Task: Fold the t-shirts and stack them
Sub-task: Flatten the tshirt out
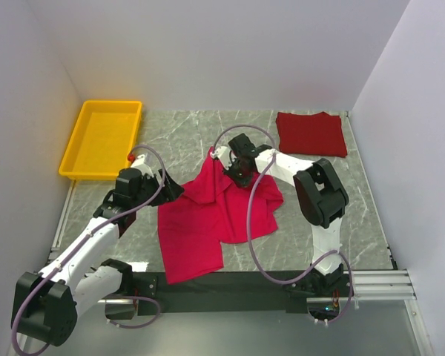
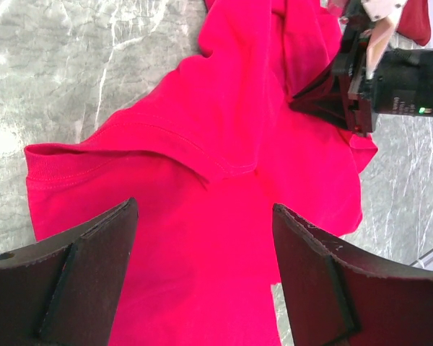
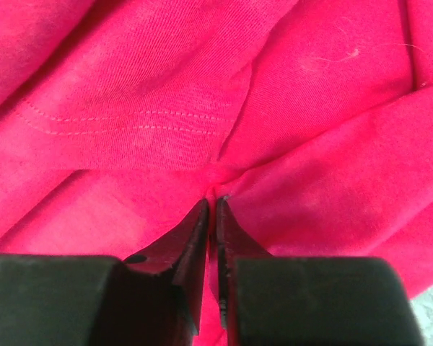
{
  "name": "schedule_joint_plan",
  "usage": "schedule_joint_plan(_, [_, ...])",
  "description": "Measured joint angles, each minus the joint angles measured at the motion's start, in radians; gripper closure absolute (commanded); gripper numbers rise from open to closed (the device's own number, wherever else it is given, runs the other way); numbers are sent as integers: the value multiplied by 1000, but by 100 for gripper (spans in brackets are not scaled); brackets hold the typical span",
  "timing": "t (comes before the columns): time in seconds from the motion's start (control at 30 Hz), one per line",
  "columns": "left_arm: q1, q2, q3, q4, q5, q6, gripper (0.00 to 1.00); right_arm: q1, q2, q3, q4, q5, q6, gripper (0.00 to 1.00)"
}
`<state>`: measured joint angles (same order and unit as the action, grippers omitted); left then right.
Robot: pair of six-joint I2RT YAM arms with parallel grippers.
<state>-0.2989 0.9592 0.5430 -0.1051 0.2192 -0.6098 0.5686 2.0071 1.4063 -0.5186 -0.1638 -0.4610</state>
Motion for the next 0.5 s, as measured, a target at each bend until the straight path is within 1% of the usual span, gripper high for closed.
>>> schedule_joint_plan(0.13, [0,0,0,-7,0,0,20,-7,-33,0,-12,-2,4,90])
schedule_joint_plan(0.23, [0,0,0,-8,1,0,20,-21,-66,2,-26,-10,4,95])
schedule_joint_plan(0.43, [0,7,0,-5,6,0,20,-98,-104,38,-42,-30,19,100])
schedule_joint_plan(0.5, [0,17,0,-4,14,1,20,-140,-103,56,-41,-35,32,100])
